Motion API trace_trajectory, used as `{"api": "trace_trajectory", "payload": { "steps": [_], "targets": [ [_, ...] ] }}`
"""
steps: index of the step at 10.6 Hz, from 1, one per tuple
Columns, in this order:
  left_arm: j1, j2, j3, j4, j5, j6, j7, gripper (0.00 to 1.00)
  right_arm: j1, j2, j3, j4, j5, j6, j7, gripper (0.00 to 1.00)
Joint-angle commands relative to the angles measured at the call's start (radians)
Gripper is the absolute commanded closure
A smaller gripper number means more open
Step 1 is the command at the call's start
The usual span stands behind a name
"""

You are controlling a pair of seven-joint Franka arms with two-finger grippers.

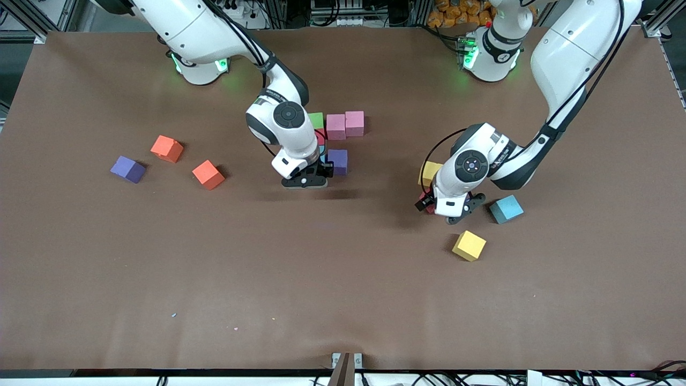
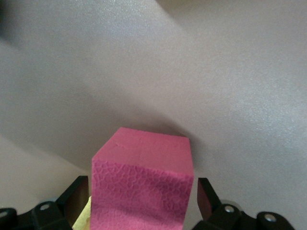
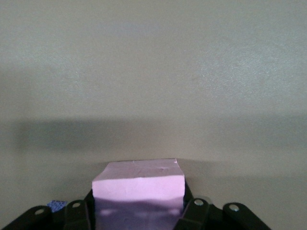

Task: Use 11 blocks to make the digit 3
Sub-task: 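Lower the pink cube at the cube column and open the right gripper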

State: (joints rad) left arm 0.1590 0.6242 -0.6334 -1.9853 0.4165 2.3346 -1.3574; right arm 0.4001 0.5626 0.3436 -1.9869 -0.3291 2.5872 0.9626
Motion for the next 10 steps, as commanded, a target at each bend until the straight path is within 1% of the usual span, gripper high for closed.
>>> {"api": "trace_trajectory", "payload": {
  "steps": [1, 2, 3, 5, 6, 7, 8, 10],
  "targets": [
    [0.005, 0.019, -0.006, 0.011, 0.045, 0.006, 0.003, 0.2, -0.003, -0.009, -0.017, -0.003, -0.025, 0.001, 0.028, 0.0],
    [0.007, 0.019, -0.005, 0.011, 0.044, 0.006, 0.001, 0.7, -0.003, -0.01, -0.027, 0.014, -0.024, -0.004, 0.027, 0.0],
    [0.011, 0.017, -0.005, 0.016, 0.044, 0.005, -0.008, 1.0, -0.004, -0.012, -0.035, 0.034, -0.022, -0.007, 0.022, 0.0],
    [0.013, 0.014, -0.005, 0.066, -0.01, -0.012, -0.057, 1.0, -0.006, -0.015, -0.037, 0.048, -0.01, -0.009, 0.022, 0.0],
    [-0.002, 0.014, -0.005, 0.084, -0.057, -0.026, -0.133, 1.0, -0.006, -0.018, -0.037, 0.062, -0.008, -0.03, 0.021, 0.0],
    [-0.006, 0.012, -0.006, 0.089, -0.062, -0.029, -0.199, 1.0, -0.009, -0.024, -0.037, 0.083, -0.007, -0.056, 0.019, 0.0],
    [-0.012, 0.011, -0.012, 0.089, -0.062, -0.029, -0.276, 1.0, -0.036, -0.032, -0.034, 0.1, -0.007, -0.084, 0.015, 0.0],
    [-0.091, 0.006, -0.014, 0.089, -0.062, -0.032, -0.426, 1.0, -0.11, -0.07, -0.017, 0.097, -0.005, -0.111, -0.039, 0.0]
  ]
}}
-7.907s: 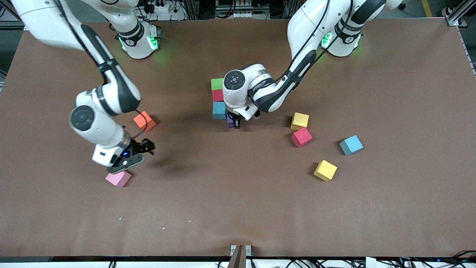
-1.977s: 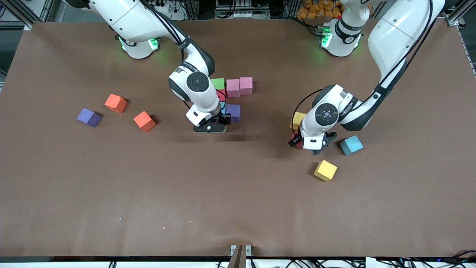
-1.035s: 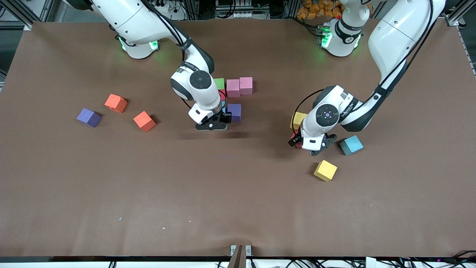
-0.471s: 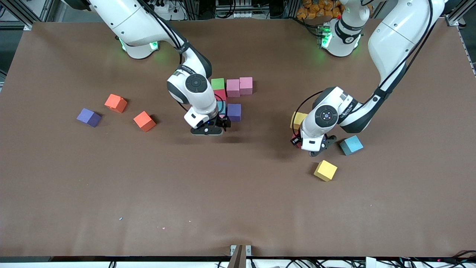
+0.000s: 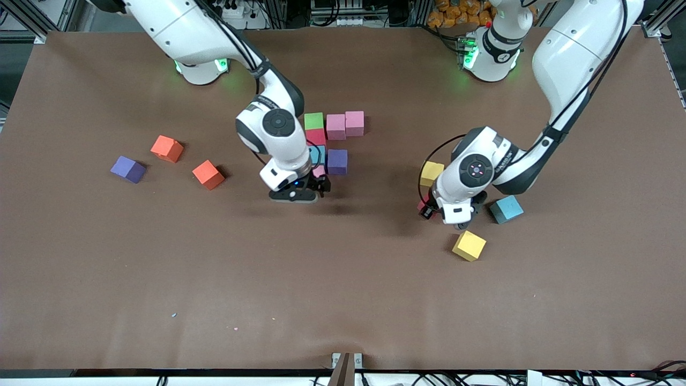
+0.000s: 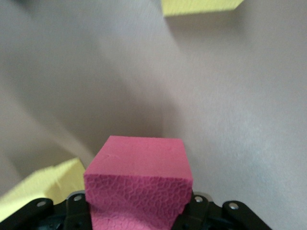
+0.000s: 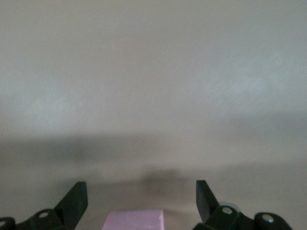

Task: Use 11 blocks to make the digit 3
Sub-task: 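Lower the pink cube at the cube column and open the right gripper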

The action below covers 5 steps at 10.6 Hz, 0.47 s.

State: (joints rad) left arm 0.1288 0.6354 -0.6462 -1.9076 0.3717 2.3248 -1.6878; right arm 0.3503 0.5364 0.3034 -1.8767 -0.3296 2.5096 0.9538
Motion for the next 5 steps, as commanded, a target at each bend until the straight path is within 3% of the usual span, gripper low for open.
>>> {"api": "trace_trajectory", "payload": {
  "steps": [1, 5],
  "targets": [
    [-0.092, -0.005, -0.001, 0.012, -0.017, -0.025, -0.166, 1.0, -0.114, -0.055, 0.054, -0.01, -0.006, -0.063, -0.064, 0.0],
    [-0.245, -0.006, -0.001, 0.013, -0.008, -0.025, -0.514, 1.0, -0.331, -0.099, 0.118, -0.013, -0.005, -0.106, -0.349, 0.0]
  ]
}}
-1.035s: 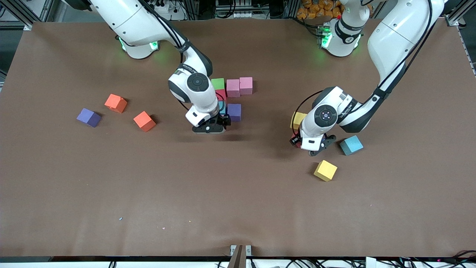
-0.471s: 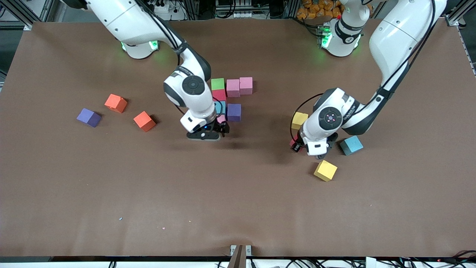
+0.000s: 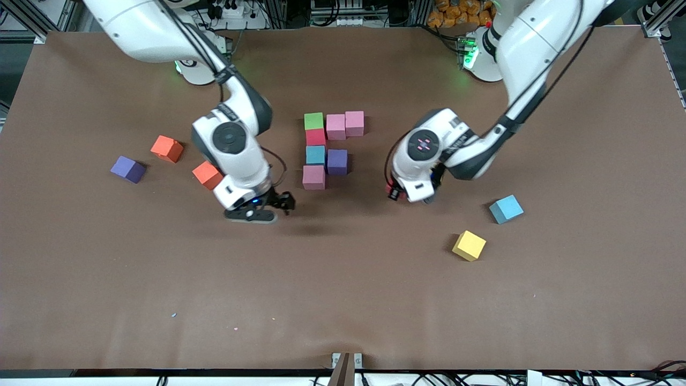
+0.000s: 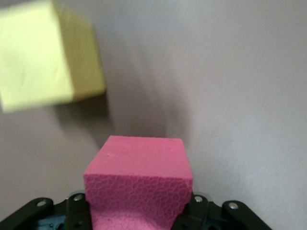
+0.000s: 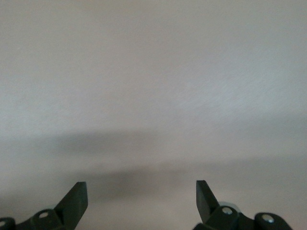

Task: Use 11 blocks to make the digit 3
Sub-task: 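Carry the magenta cube to the column while the right gripper grasps orange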

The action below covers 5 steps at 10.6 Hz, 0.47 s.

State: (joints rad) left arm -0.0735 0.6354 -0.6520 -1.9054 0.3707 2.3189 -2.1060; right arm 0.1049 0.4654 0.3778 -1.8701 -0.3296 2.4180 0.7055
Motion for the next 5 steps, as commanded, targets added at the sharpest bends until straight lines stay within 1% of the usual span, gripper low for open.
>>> {"api": "trace_trajectory", "payload": {
  "steps": [1, 2, 3, 5],
  "targets": [
    [-0.08, 0.0, 0.005, 0.011, -0.01, -0.018, -0.173, 1.0, -0.155, -0.027, 0.065, -0.02, -0.005, -0.026, -0.203, 0.0],
    [-0.109, 0.006, 0.006, 0.011, -0.009, -0.018, -0.251, 1.0, -0.228, -0.022, 0.09, -0.02, -0.005, -0.028, -0.316, 0.0],
    [-0.126, 0.013, 0.006, 0.011, -0.007, -0.013, -0.302, 1.0, -0.279, -0.016, 0.102, -0.021, -0.005, -0.028, -0.404, 0.0],
    [-0.149, 0.03, 0.006, 0.019, -0.012, 0.013, -0.356, 1.0, -0.329, -0.011, 0.104, -0.024, -0.006, -0.028, -0.507, 0.0]
  ]
}}
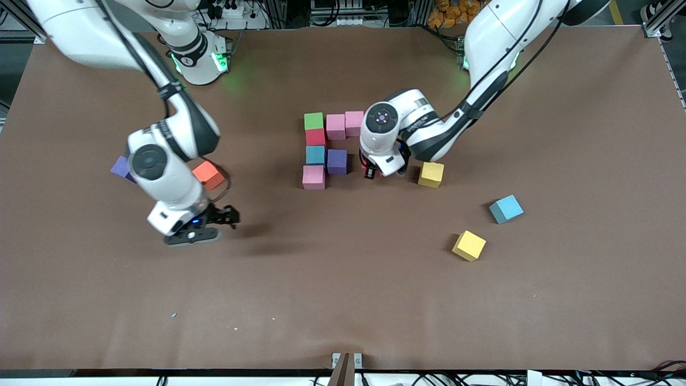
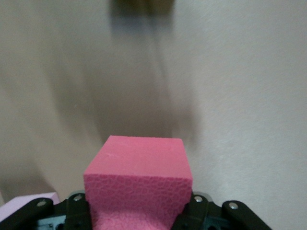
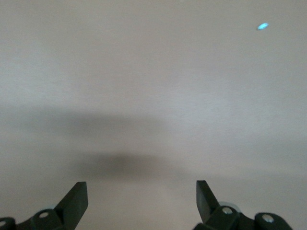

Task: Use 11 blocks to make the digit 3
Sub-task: 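Carry the magenta cube to the column while the right gripper grasps orange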

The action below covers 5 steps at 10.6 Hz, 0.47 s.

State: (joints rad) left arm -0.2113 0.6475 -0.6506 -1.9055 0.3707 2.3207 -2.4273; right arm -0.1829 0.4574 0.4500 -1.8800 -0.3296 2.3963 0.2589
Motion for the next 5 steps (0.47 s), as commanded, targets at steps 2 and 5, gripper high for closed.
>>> {"api": "trace_trajectory", "payload": {
  "steps": [2, 5],
  "targets": [
    [-0.032, 0.049, 0.009, 0.039, -0.012, 0.06, -0.09, 1.0, -0.099, -0.002, 0.032, -0.03, -0.008, -0.008, -0.211, 0.0],
    [-0.043, 0.064, 0.011, 0.039, -0.004, 0.089, -0.136, 1.0, -0.138, -0.041, 0.07, -0.153, -0.005, 0.004, -0.291, 0.0]
  ]
}}
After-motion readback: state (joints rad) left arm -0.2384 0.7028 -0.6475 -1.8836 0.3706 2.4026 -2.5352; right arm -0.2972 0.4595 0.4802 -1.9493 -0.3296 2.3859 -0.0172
